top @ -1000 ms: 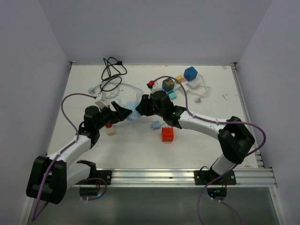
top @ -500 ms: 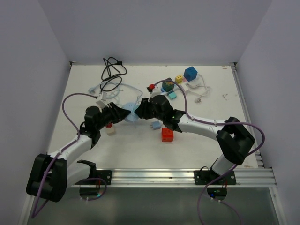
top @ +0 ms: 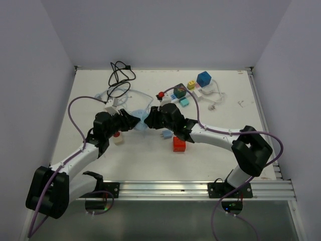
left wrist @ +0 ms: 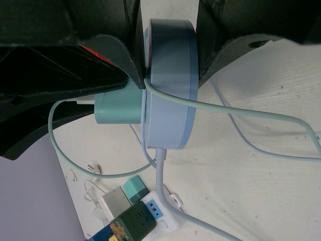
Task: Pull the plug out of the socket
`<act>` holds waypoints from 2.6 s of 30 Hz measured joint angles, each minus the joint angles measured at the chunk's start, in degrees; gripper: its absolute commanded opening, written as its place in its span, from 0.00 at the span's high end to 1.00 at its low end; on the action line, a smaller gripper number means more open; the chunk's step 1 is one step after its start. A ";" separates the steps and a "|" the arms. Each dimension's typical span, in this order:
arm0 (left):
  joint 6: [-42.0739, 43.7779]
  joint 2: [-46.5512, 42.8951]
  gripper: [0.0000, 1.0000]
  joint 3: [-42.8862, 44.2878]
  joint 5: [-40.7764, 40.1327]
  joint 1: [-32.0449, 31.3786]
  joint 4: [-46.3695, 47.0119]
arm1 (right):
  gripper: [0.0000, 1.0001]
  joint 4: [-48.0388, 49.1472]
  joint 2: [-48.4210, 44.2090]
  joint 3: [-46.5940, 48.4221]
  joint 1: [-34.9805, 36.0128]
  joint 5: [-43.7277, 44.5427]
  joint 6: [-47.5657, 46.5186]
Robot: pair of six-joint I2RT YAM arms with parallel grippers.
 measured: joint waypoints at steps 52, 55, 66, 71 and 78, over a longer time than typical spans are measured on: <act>6.84 2.67 0.01 22.97 -5.66 11.34 -21.22 | 0.28 -14.45 5.55 6.27 -5.16 -10.43 -5.44; 8.11 2.25 0.00 25.38 -6.10 11.30 -26.32 | 0.32 -16.94 5.03 6.47 -5.27 -9.18 -6.69; 14.16 -2.67 0.01 33.09 -7.04 11.28 -33.75 | 0.30 -22.73 -10.38 6.60 -17.66 -2.82 -11.34; 15.63 -3.52 0.01 31.39 -7.02 11.28 -32.44 | 0.21 -25.99 -4.24 12.57 -22.88 0.48 -14.01; 17.66 -5.75 0.01 26.58 -8.92 9.49 -32.50 | 0.06 -31.91 13.68 33.11 -23.21 5.57 -21.75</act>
